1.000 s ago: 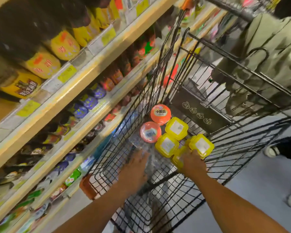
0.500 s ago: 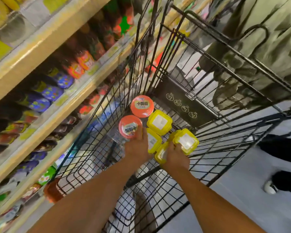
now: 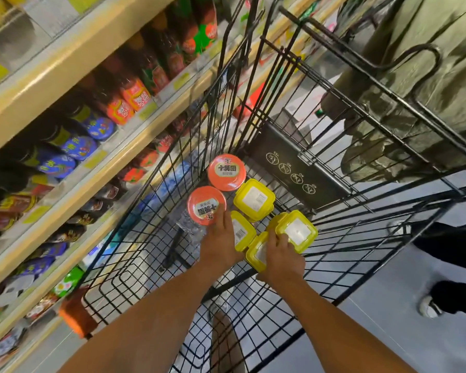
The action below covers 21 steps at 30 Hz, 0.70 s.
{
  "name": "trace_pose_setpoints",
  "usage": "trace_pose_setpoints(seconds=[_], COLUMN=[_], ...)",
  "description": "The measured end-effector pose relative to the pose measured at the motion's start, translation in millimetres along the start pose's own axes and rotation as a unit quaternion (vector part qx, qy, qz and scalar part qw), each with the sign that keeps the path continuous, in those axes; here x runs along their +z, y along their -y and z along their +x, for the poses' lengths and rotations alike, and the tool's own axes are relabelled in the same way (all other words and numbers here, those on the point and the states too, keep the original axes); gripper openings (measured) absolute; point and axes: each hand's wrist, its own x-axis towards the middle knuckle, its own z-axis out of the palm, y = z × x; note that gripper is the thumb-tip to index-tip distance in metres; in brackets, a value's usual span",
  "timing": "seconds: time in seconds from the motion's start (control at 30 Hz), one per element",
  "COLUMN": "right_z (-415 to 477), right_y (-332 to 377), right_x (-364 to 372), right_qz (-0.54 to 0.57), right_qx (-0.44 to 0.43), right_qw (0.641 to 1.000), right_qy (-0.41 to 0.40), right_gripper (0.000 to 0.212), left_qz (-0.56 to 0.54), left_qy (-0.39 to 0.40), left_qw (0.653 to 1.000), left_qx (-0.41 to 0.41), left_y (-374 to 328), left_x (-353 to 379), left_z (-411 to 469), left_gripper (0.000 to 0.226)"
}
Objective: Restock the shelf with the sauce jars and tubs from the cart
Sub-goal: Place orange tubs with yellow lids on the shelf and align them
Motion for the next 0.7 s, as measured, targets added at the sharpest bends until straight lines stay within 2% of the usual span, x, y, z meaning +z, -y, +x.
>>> trace_pose_setpoints(seconds=[0.13, 0.2, 0.33, 0.5, 0.57, 0.7], right_z=[2.4, 6.2, 11.4, 17.6, 18.4, 19.5], right_y=[-4.6, -8.6, -16.0, -21.4, -17.9, -13.9], right_x=[-9.2, -15.2, -27.4, -28.3, -32.8, -37.9], right_qz=[-0.071, -0.125, -0.242, -0.339, -0.358, -0.346], right_qx=[-0.040, -0.085, -0.175, -0.278, -0.312, -0.344], right_qw=[0.996, 0.988, 0.954, 0.899, 0.880, 0.873], right_qy=[0.022, 0.025, 0.012, -0.022, -0.021, -0.019], right_gripper=[0.141, 0.135, 0.117, 0.115, 0.110, 0.094], left_qz=[-0.032, -0.062, -0.164, -0.243, -0.259, -0.289], left_qy=[-0.008, 0.008, 0.064, 0.086, 0.082, 0.078], left_qw=[0.999, 0.998, 0.984, 0.966, 0.962, 0.954], left_qx=[0.027, 0.019, 0.007, 0.010, 0.010, 0.015], left_y=[16.6, 25.5, 40.0, 59.3, 66.6, 71.5], left_x=[-3.0, -7.6, -29.2, -41.6, -46.7, -58.1], left_z=[-21.2, -32.4, -53.8, -75.5, -80.9, -91.0], left_gripper=[0.130, 0.132, 0.135, 0.127, 0.120, 0.110])
